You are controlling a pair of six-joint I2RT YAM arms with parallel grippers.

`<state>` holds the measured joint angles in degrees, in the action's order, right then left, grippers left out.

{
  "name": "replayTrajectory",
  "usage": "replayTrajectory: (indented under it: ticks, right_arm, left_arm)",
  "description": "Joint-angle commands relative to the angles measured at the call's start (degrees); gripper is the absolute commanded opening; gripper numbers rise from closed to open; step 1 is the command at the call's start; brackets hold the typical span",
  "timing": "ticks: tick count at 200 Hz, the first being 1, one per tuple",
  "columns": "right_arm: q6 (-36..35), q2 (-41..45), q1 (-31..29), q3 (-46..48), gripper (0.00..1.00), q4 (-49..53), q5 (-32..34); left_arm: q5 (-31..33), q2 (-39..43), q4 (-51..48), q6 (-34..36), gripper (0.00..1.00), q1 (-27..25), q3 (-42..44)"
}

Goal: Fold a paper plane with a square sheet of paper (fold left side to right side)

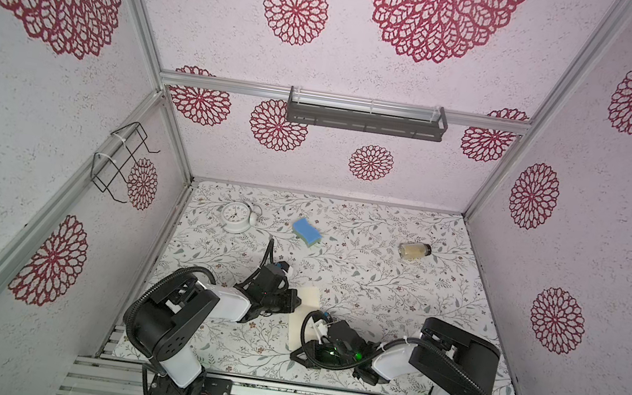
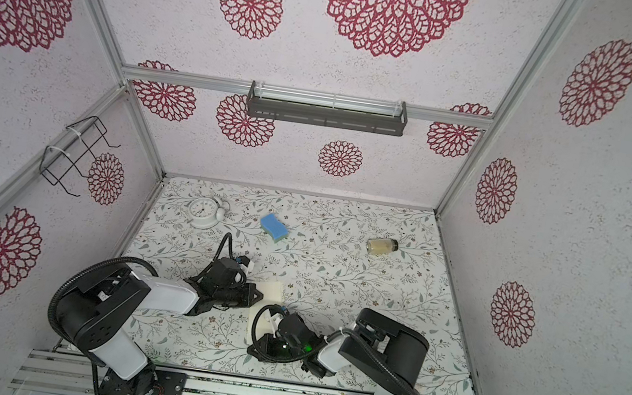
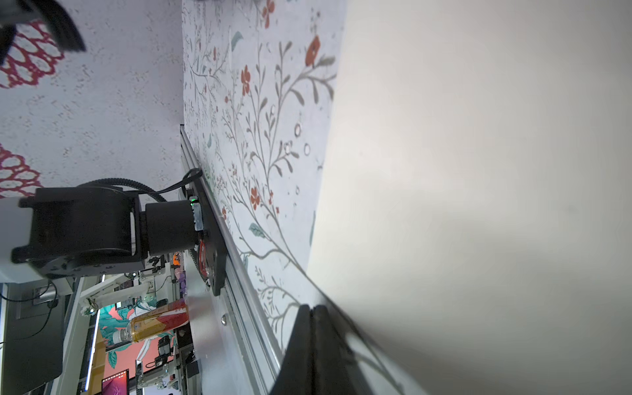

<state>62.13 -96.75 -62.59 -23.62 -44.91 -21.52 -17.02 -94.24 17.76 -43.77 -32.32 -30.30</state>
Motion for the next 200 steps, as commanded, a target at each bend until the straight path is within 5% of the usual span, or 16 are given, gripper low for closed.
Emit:
replayTrajectory:
  ticks: [1, 52, 127, 200]
  right_arm:
    - [-0.3, 6.5, -0.2, -2.2, 0.00, 8.3, 0.1]
    - [-7.3, 10.8, 1.8, -10.4, 0.00, 22.7, 2.2]
    - [-6.4, -1.8, 5.3, -14.6, 0.00, 15.0, 0.5]
    - [-1.9, -7.1, 6.0, -8.7, 0.00, 5.8, 1.3]
  left_arm:
    - [1.2, -1.5, -4.0, -0.5, 0.00, 0.0, 0.5]
    - [1.1, -0.9, -3.3, -0.8, 0.00, 0.0, 1.5]
    - [0.2, -0.4, -3.1, -0.9, 0.00, 0.0, 1.2]
    - [-2.7, 5.6, -5.8, -0.3, 0.00, 0.1, -0.5]
